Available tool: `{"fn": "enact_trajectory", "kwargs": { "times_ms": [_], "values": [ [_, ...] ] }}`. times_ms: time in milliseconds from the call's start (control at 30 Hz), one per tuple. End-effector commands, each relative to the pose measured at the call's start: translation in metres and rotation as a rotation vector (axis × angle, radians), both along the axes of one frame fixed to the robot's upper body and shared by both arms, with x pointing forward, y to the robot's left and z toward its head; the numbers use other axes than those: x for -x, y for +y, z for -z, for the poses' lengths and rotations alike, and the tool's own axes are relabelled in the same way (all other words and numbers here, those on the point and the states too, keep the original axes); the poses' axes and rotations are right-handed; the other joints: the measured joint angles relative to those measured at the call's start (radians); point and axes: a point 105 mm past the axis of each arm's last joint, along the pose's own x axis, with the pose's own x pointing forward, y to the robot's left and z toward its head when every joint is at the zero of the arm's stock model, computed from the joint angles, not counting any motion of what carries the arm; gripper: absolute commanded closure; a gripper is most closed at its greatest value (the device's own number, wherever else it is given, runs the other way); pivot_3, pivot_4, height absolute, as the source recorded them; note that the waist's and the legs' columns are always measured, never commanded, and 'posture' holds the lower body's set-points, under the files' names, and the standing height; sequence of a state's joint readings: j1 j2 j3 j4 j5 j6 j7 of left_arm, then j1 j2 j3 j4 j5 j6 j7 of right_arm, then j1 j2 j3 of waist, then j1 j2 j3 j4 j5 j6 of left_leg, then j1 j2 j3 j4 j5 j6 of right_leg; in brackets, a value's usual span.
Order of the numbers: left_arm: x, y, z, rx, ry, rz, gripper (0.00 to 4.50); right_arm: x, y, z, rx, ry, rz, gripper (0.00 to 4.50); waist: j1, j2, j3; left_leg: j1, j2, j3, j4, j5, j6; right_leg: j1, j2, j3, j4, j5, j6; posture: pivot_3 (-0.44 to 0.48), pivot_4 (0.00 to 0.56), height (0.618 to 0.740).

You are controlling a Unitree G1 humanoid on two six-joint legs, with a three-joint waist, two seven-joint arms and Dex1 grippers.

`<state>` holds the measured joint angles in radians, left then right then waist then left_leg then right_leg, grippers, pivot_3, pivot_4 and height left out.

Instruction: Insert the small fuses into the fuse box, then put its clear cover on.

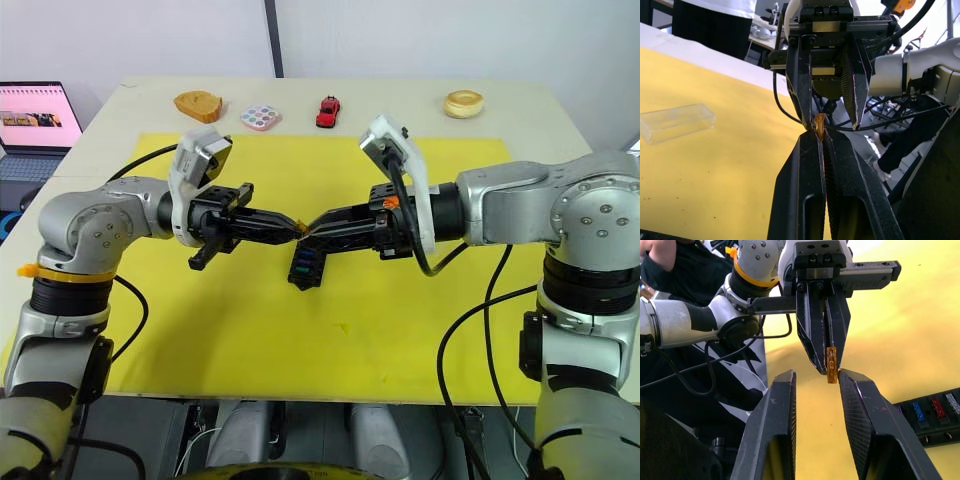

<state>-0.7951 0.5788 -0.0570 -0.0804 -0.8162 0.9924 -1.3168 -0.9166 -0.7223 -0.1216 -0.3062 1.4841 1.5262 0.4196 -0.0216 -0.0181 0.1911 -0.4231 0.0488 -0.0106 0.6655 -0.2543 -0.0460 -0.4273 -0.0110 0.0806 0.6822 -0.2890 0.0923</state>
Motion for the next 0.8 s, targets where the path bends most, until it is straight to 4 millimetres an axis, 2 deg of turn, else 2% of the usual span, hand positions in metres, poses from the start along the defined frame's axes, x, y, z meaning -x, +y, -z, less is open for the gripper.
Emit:
{"fn": "enact_trajectory", "kwargs": {
  "times_ms": [33,333,433,567,667,800],
  "values": [
    [0.0038,0.0004,-0.0089,0.011,-0.054,0.015,4.50,0.0033,0.0014,-0.0104,-0.027,-0.036,-0.016,3.14,0.000,0.000,0.000,0.000,0.000,0.000,0.000,0.000,0.000,0.000,0.000,0.000,0.000,0.000,0.000,0.000,0.150,0.740],
    [0.0033,-0.0002,-0.0100,0.015,-0.056,0.010,4.50,0.0039,0.0027,-0.0083,-0.018,-0.034,-0.015,3.14,0.000,0.000,0.000,0.000,0.000,0.000,0.000,0.000,0.000,0.000,0.000,0.000,0.000,0.000,0.000,0.000,0.150,0.740],
    [0.0029,-0.0007,-0.0114,0.021,-0.054,0.008,4.50,0.0036,0.0028,-0.0074,-0.014,-0.033,-0.011,3.85,0.000,0.000,0.000,0.000,0.000,0.000,0.000,0.000,0.000,0.000,0.000,0.000,0.000,0.000,0.000,0.000,0.150,0.740],
    [0.0029,-0.0007,-0.0122,0.023,-0.053,0.007,4.50,0.0035,0.0030,-0.0068,-0.011,-0.034,-0.010,3.85,0.000,0.000,0.000,0.000,0.000,0.000,0.000,0.000,0.000,0.000,0.000,0.000,0.000,0.000,0.000,0.000,0.150,0.740],
    [0.0026,-0.0006,-0.0125,0.023,-0.053,0.004,4.50,0.0033,0.0032,-0.0064,-0.008,-0.037,-0.009,4.48,0.001,0.000,0.000,0.000,0.000,0.000,0.000,0.000,0.000,0.000,0.000,0.000,0.000,0.000,0.000,0.000,0.150,0.740],
    [0.0024,-0.0004,-0.0128,0.024,-0.053,0.002,4.50,0.0032,0.0033,-0.0059,-0.003,-0.040,-0.008,4.48,0.000,0.000,0.000,0.000,0.000,0.000,0.000,0.000,0.000,0.000,0.000,0.000,-0.001,0.000,0.000,0.000,0.150,0.740]
  ]
}}
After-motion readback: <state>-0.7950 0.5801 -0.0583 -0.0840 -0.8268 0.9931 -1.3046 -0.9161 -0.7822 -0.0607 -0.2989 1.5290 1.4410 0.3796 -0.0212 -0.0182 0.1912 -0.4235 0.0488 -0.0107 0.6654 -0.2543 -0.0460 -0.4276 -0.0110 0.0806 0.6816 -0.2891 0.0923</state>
